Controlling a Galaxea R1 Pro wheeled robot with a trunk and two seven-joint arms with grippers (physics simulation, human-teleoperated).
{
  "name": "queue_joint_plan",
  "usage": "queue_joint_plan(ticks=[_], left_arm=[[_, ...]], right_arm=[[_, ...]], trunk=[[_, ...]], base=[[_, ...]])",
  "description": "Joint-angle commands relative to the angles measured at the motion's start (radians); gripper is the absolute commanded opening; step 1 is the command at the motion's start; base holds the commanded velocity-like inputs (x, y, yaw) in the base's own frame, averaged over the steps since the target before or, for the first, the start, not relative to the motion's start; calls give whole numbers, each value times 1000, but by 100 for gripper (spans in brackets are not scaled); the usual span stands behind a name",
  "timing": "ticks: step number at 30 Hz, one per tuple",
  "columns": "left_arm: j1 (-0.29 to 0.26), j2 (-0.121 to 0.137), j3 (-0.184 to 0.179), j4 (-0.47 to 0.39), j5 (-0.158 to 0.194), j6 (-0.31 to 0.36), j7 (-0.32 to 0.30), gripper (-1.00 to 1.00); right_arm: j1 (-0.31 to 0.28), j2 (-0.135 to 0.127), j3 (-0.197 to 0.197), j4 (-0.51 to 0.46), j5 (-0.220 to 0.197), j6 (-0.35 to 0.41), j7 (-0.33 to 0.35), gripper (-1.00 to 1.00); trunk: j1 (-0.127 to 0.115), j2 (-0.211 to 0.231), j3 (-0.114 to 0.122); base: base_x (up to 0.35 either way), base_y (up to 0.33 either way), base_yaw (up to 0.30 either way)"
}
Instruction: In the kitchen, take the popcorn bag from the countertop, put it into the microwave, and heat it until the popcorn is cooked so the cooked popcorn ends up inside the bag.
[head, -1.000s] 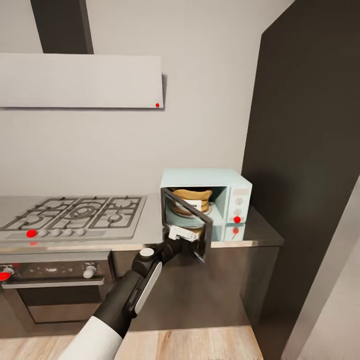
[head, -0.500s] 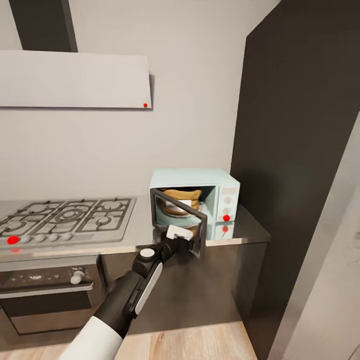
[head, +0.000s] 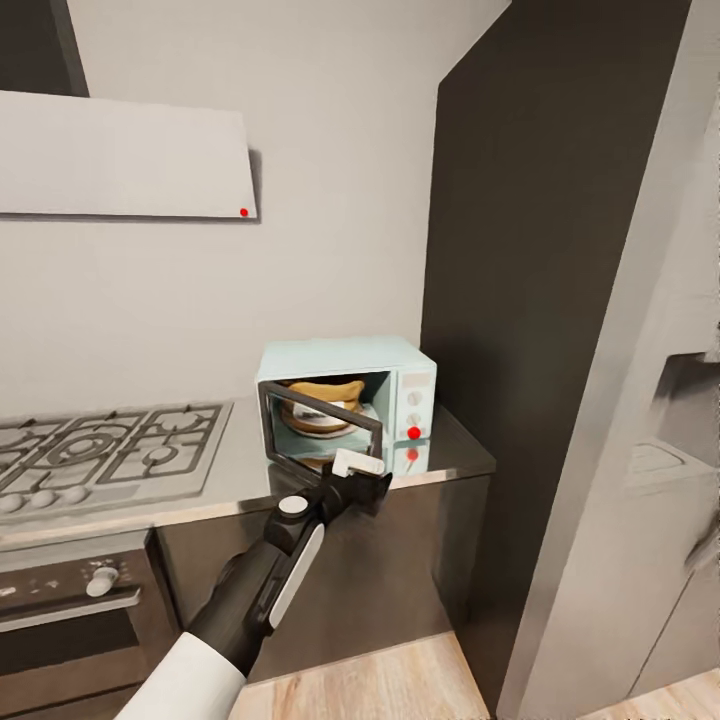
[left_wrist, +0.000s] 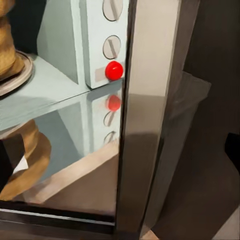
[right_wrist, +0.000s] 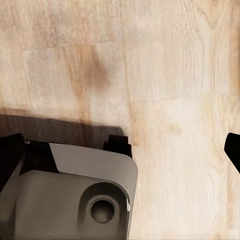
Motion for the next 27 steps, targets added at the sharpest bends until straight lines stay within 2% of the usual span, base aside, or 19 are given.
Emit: queue_joint_plan(ticks=[1,4,5,8,12,20,27], left_arm=[[-1,0,3,-1,8,6,0,100],[0,0,7,0,6,4,2,100],[-3,6,13,-6,12,10,7,100],[-1,23,30,2,16,27,4,100],[-1,4,10,9,19,38,6,100],[0,10,11,-10,22,83,9,100],[0,44,38,-49,23,122,9,100]], right_arm=[[-1,-1,-8,1,9,2,2,100],[-1,-2,-8,1,9,2,1,100],[5,-7,-8,0,9,-4,-1,100],[4,1,-8,0,9,4,0,100],[6,-2,-8,0,10,1,1,100],[6,-5,-8,0,10,0,1,100],[6,-6,-8,0,10,-1,1,100]], trunk=[[0,-1,-1],[0,-1,-1],[0,-1,-1],[0,-1,-1],[0,-1,-1],[0,-1,-1],[0,-1,-1]], base=[[0,0,-37],[0,0,-16],[0,0,0],[0,0,0],[0,0,0],[0,0,0],[0,0,0]])
